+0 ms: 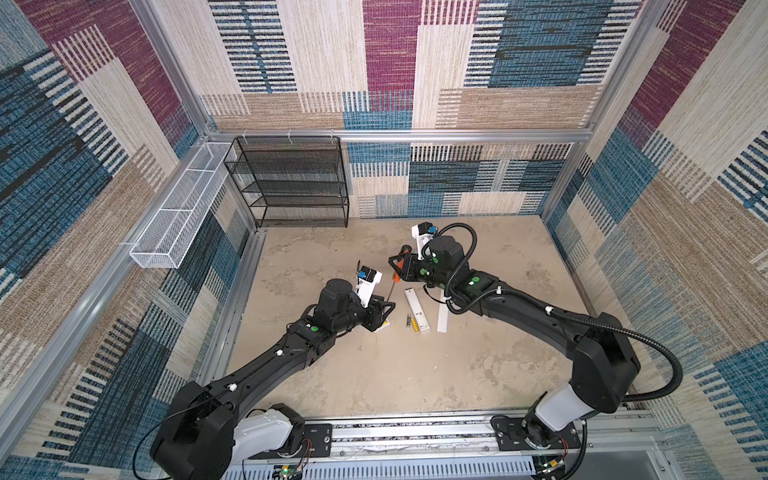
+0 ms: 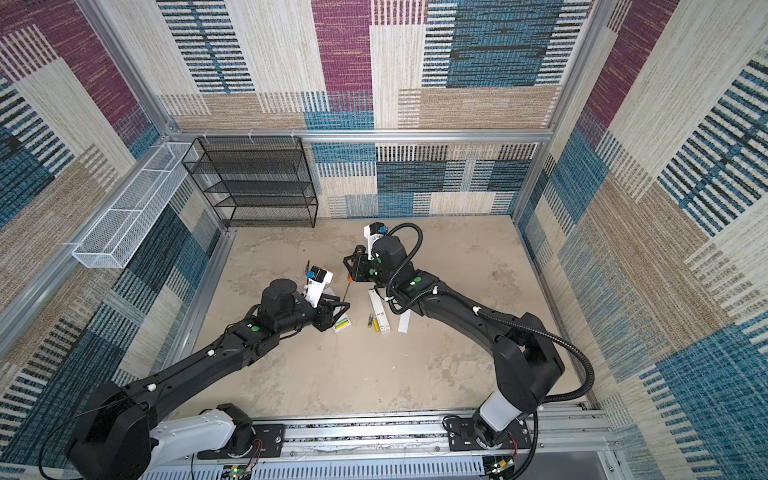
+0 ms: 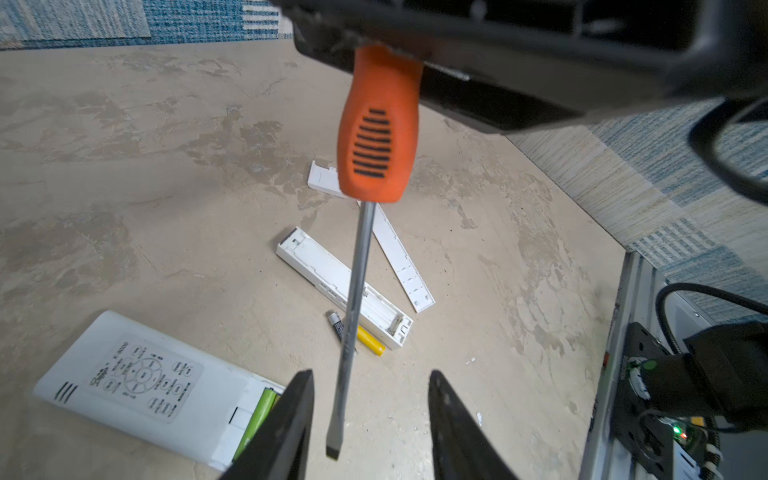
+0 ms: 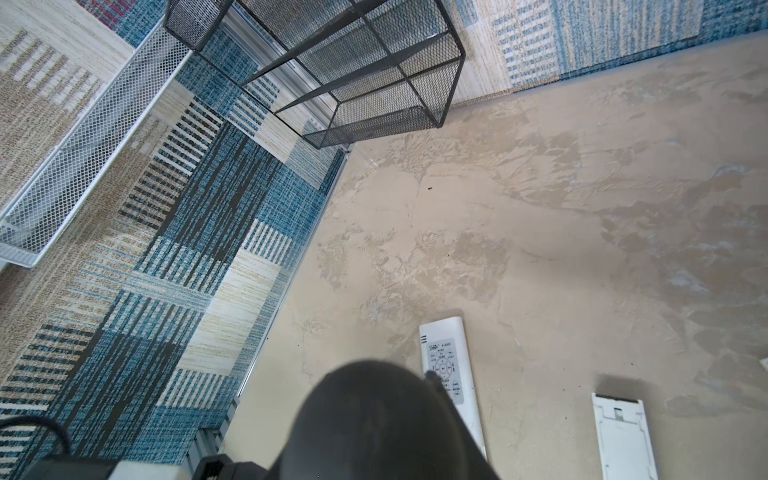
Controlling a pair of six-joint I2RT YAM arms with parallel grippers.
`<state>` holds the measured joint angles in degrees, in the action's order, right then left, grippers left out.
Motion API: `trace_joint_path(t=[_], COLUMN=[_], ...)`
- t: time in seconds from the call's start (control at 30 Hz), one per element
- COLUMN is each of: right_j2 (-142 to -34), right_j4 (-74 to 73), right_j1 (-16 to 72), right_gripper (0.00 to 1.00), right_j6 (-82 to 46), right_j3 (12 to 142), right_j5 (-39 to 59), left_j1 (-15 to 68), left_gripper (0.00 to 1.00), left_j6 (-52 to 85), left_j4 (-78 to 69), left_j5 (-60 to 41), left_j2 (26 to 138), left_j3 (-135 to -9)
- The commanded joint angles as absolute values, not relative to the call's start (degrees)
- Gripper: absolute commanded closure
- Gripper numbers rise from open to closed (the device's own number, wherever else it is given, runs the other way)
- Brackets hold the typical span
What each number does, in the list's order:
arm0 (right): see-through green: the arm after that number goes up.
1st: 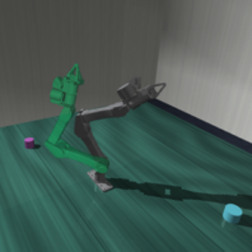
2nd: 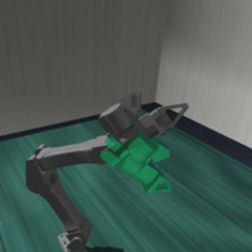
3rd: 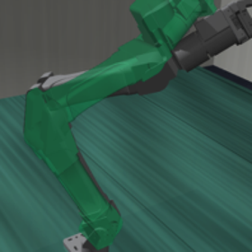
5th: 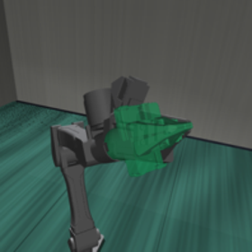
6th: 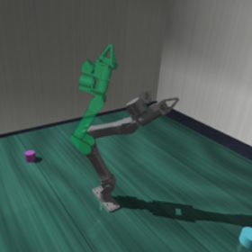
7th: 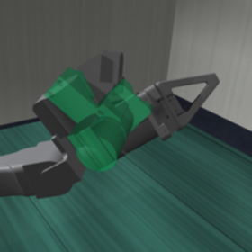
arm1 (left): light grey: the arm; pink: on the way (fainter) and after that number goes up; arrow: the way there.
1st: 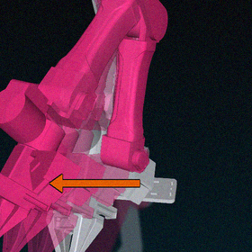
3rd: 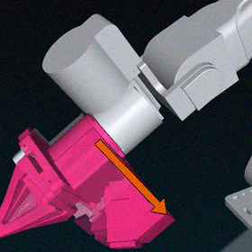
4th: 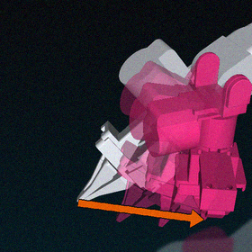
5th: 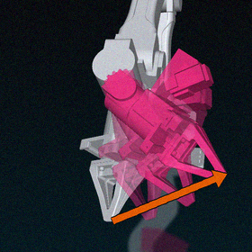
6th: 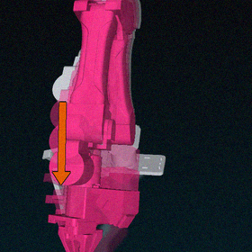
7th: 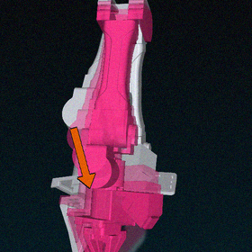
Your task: Unload the batteries from the remote control
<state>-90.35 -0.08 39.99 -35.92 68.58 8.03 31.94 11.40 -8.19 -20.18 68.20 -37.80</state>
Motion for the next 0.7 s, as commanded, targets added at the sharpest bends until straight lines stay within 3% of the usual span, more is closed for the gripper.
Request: trace_joint_path(t=[0.0, 0.3, 0.47, 0.5, 0.6, 0.67], right_j2=[-89.2, -87.2, -86.1, -86.0, -85.9, -86.1], right_j4=[-1.0, -0.6, -0.4, -0.1, 1.4, 2.9], right_j1=[40.0, 40.0, 40.0, 40.0, 40.0, 40.0], right_gripper=[1.00, 1.00, 1.00, 0.98, 0.70, 0.58], right_j6=[-35.6, -36.2, -36.8, -36.9, -36.7, -36.0], right_j3=[68.1, 67.6, 67.2, 67.3, 67.9, 68.5], right_j5=[10.0, 11.4, 11.8, 11.9, 12.5, 13.5], left_j1=[31.8, 31.5, 31.4, 31.4, 31.2, 31.0], left_gripper=[0.55, 0.65, 1.00, 1.00, 1.00, 1.00], left_j6=[9.3, 10.4, 11.2, 11.0, 9.8, 8.5], left_j4=[-12.7, -12.7, -12.7, -12.6, -11.9, -10.7], left_j5=[-23.7, -25.7, -26.8, -26.8, -26.7, -26.8], left_j2=[68.5, 71.7, 72.8, 72.7, 72.1, 71.8], left_j3=[-37.1, -38.2, -39.0, -39.0, -39.0, -39.2])
